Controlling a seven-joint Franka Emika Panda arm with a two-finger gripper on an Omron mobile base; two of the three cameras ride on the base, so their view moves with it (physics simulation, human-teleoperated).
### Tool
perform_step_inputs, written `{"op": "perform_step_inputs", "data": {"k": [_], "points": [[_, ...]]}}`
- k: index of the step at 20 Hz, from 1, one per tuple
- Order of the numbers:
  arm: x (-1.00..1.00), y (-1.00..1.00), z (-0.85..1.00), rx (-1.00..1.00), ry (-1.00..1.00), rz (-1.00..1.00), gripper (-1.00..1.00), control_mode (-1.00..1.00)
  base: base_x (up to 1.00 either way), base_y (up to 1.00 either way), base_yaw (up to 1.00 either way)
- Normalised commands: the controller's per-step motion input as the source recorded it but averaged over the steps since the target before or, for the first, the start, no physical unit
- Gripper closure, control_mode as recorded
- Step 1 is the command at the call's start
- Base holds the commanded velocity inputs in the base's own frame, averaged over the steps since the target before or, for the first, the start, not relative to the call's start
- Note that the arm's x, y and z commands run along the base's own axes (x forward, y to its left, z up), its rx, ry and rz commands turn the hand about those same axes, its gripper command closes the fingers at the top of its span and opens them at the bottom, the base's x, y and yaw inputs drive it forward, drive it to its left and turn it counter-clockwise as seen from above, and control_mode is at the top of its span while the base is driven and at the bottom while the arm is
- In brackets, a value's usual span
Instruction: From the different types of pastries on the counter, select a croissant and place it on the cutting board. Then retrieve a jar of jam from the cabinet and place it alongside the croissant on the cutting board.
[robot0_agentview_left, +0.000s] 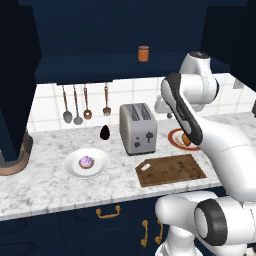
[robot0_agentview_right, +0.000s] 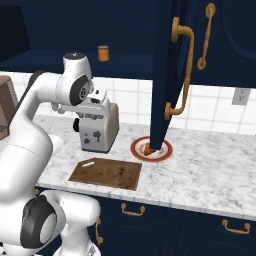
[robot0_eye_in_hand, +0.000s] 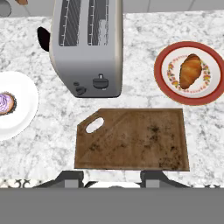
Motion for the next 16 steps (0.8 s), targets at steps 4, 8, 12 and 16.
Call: {"op": "perform_step_inputs", "data": {"k": [4, 8, 12, 16], "points": [[0.00, 0.00, 0.00, 0.00, -0.01, 0.00, -1.00, -1.00, 0.00, 0.00, 0.00], [0.00, 0.00, 0.00, 0.00, 0.00, 0.00, -1.00, -1.00, 0.00, 0.00, 0.00], [0.00, 0.00, 0.03, 0.00, -0.15, -0.01, -1.00, -1.00, 0.00, 0.00, 0.00], [0.13, 0.21, 0.36, 0.00, -0.20, -0.10, -1.00, -1.00, 0.00, 0.00, 0.00]]}}
